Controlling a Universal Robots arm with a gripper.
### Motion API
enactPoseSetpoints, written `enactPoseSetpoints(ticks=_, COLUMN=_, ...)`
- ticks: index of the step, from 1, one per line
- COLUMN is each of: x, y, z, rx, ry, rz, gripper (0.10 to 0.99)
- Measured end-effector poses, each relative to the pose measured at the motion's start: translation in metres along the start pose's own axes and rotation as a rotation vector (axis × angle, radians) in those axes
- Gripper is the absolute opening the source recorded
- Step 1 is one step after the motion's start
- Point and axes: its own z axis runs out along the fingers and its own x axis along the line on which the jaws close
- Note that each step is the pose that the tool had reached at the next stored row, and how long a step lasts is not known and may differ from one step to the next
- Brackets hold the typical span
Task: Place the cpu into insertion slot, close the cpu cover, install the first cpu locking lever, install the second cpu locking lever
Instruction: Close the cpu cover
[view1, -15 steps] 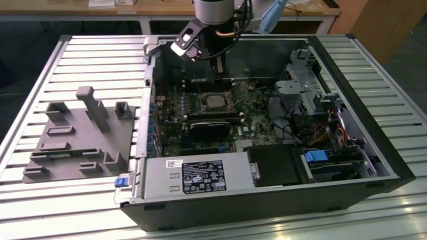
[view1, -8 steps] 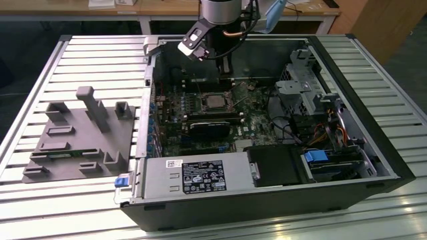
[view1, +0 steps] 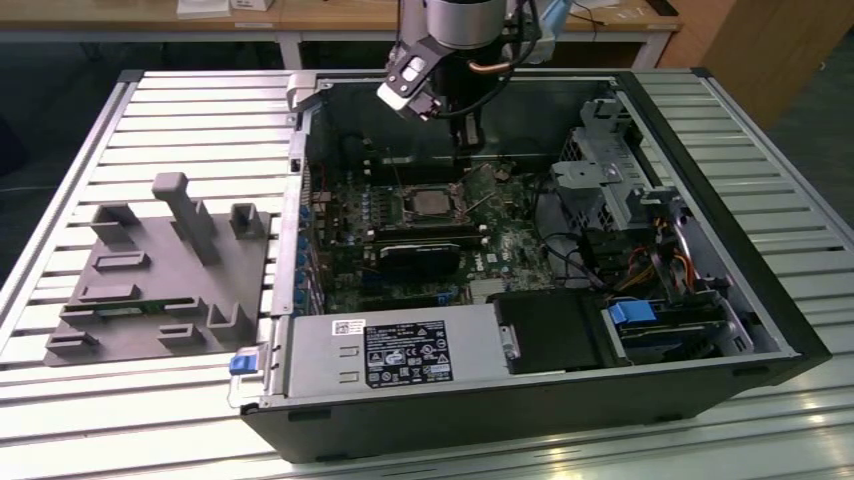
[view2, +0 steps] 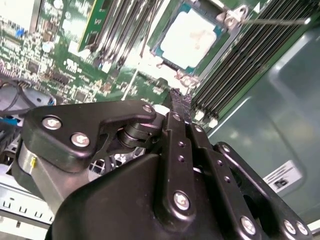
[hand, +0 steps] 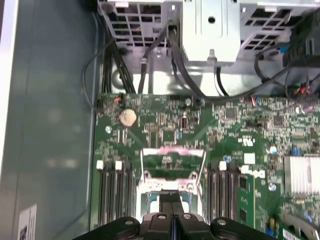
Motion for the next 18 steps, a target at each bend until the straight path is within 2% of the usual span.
enactPoseSetpoints(ticks=5, x=0.0000, y=0.0126, z=0.0012, rx=0.006, ry=-0.0001, rz=0.000, gripper=0.102)
enactPoseSetpoints(ticks=9, x=0.0000, y=0.0193, z=0.0020, rx=0.008, ry=0.0001, rz=0.000, gripper=0.102)
enactPoseSetpoints(ticks=18, x=0.0001, y=0.0489, z=0.0050, rx=0.014, ry=0.0000, rz=0.000, gripper=0.102)
